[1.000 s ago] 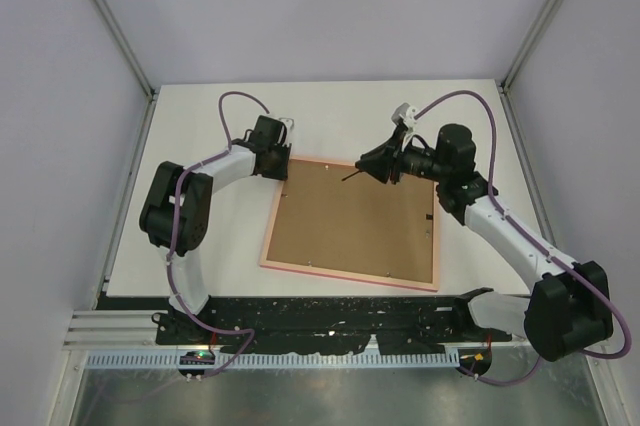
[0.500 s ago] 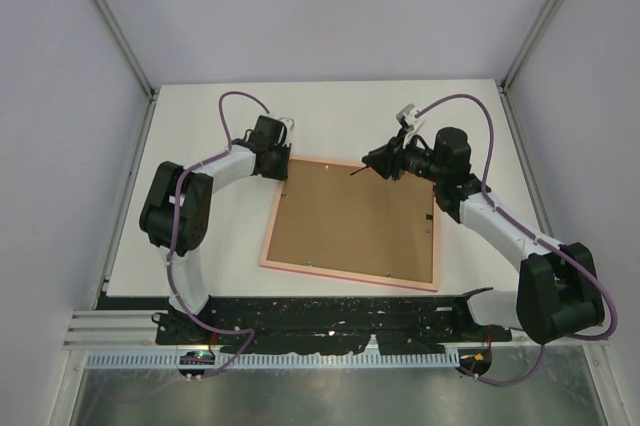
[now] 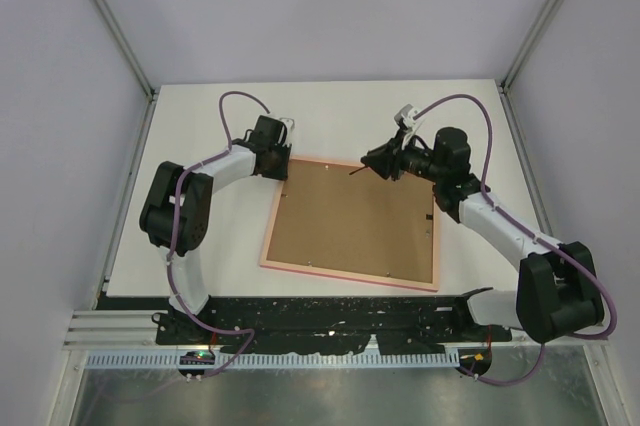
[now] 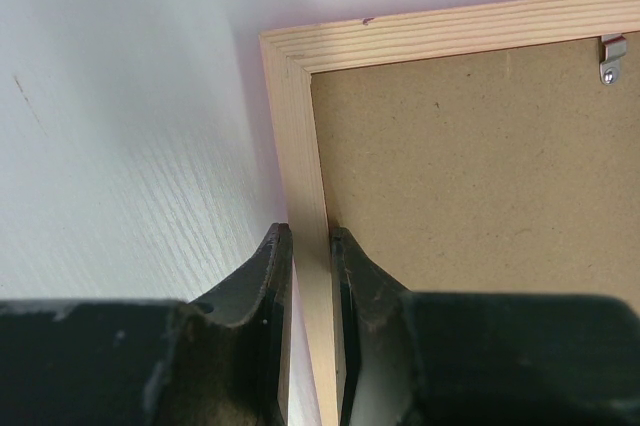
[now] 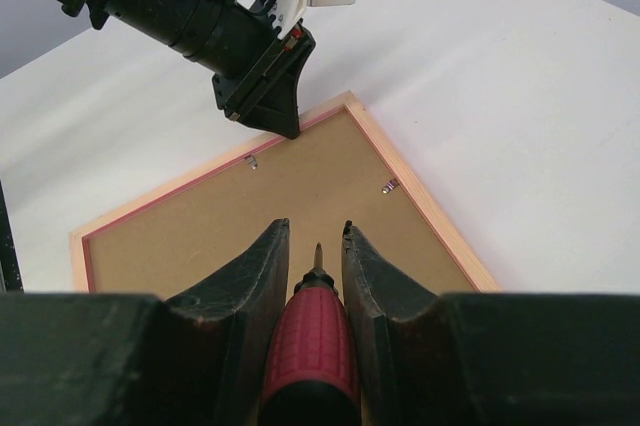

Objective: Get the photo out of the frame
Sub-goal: Release the photo frame item from the photo frame.

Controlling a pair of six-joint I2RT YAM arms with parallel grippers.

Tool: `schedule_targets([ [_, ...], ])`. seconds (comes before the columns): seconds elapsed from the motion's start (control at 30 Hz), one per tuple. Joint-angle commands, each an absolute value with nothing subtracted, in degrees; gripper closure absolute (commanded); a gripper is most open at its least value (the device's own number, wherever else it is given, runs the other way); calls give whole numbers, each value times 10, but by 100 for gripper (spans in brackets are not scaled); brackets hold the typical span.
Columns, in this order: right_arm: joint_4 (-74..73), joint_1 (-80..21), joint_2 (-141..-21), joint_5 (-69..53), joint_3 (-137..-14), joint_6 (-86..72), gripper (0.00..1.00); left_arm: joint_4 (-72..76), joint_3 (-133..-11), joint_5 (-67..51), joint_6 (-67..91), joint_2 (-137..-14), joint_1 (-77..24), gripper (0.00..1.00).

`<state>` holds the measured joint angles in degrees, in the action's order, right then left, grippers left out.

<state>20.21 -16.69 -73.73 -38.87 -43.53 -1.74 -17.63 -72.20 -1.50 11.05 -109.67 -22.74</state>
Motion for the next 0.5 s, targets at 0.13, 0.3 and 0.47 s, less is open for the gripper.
schedule_targets([
  [0.13, 242, -167, -748, -388, -443, -10, 92, -189, -735, -13, 89, -1108, -234, 90],
  [0.3, 247, -167, -766, -344, -457, -28, 92, -190, -736, -11, 89, -1108, -234, 90],
  [0.47, 188, -166, -856, -316, -545, -34, 92, -192, -737, -9, 87, -1110, -236, 90],
])
